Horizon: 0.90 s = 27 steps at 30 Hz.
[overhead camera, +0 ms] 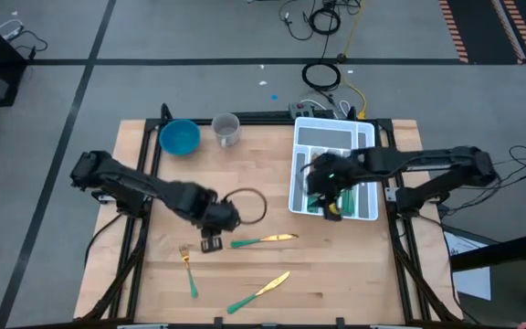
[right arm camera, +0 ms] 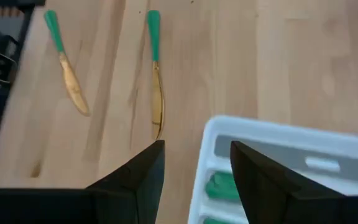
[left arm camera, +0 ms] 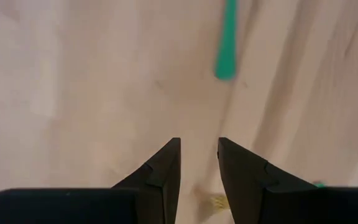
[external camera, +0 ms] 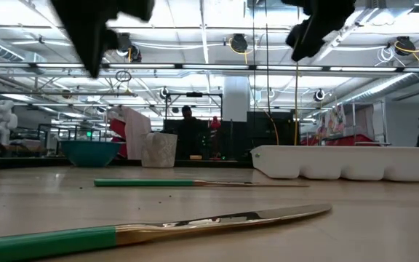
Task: Sort silverware
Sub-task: Put the green table knife into the white cutlery tray
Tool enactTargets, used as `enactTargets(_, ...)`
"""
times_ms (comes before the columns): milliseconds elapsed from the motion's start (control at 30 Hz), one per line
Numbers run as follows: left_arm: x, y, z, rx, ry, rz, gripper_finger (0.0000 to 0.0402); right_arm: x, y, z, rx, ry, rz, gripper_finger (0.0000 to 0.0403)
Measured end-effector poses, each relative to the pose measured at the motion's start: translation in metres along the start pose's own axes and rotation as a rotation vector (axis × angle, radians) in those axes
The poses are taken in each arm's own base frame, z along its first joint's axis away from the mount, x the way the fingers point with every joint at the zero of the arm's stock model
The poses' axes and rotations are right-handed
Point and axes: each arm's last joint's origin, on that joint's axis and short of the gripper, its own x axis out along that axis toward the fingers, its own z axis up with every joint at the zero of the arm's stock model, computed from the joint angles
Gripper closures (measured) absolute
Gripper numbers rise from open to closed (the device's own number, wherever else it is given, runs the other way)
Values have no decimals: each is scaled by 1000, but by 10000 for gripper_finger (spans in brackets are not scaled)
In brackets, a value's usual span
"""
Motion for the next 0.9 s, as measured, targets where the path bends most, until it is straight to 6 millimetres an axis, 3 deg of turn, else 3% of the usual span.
enactTargets(67, 11, -6, -10, -21, 24, -19, 288, 20, 2, 5, -21, 16, 7, 229)
enactTargets(167, 0, -18, -22, -36, -40, -72, 288, 52, 5, 14, -46, 20, 30, 229)
enactTargets(300, -36, -22, -37, -66, -194, -110, 288, 94, 8, 23, -83, -2, 44, 229)
enactTargets(533, -100, 2, -75, -249, -514, -141, 288, 146, 18, 52, -163, 14, 65, 229)
enactTargets(700, -120, 16, -91, -289, -624, -161, 288, 171, 31, 75, -217, 17, 107, 229)
enactTargets(900, -130, 25, -101, -268, -665, -169, 288, 194, 41, 86, -265, 77, 118, 229)
